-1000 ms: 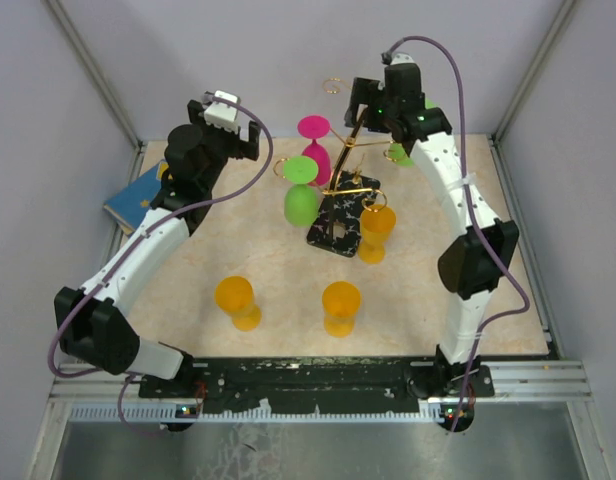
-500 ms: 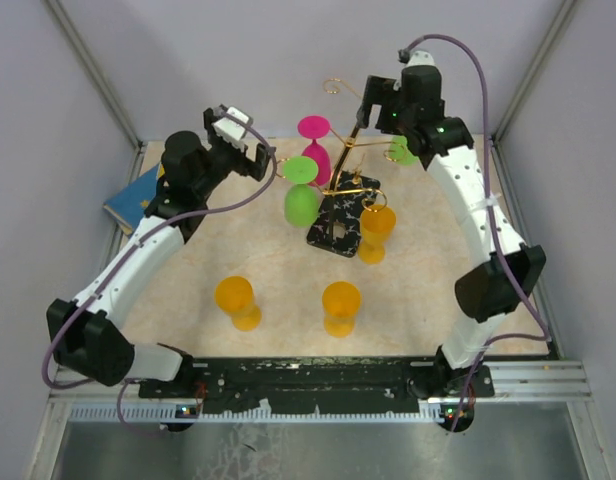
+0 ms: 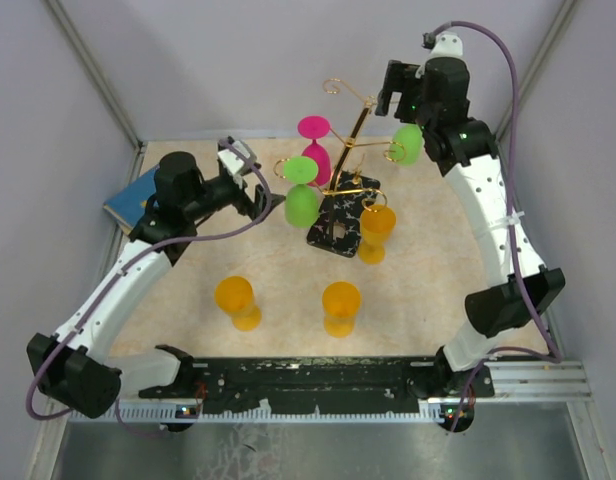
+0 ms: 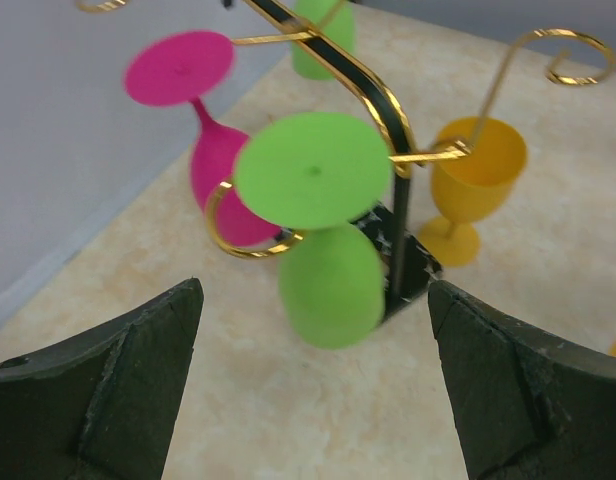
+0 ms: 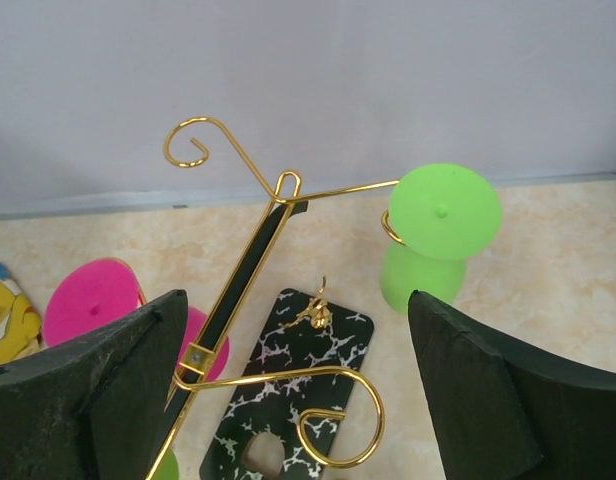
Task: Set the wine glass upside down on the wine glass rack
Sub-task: Pick up the wine glass at the center of the board.
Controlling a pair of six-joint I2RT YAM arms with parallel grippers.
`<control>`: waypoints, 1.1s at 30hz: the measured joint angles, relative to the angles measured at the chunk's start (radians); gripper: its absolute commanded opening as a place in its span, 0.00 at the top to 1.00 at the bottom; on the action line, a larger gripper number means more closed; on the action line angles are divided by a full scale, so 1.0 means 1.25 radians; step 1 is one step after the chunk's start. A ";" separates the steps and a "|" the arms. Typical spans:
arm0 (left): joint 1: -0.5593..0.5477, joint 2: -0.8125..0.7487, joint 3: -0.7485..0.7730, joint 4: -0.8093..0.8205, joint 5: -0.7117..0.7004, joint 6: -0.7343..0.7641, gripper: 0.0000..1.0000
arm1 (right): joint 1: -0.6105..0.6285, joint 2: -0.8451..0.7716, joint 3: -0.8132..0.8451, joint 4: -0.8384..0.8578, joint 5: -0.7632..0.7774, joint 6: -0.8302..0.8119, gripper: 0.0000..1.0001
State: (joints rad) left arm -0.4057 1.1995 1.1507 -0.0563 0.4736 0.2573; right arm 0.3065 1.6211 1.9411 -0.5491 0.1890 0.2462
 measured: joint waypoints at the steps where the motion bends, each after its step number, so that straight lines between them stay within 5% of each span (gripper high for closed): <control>1: -0.006 -0.004 -0.010 -0.015 0.016 -0.002 0.01 | -0.002 0.004 0.007 -0.003 0.003 -0.003 0.09; 15: -0.174 -0.048 -0.058 -0.128 0.120 -0.027 0.01 | -0.003 0.010 0.013 -0.015 0.033 -0.018 0.09; 33: -0.293 0.085 -0.071 -0.026 0.059 -0.099 0.01 | -0.006 -0.058 -0.056 -0.028 0.069 -0.016 0.09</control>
State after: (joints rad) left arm -0.7723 1.3052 1.0615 -0.0891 0.5476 0.1329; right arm 0.2989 1.5490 1.8713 -0.5842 0.2756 0.2264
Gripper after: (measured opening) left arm 0.995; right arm 0.909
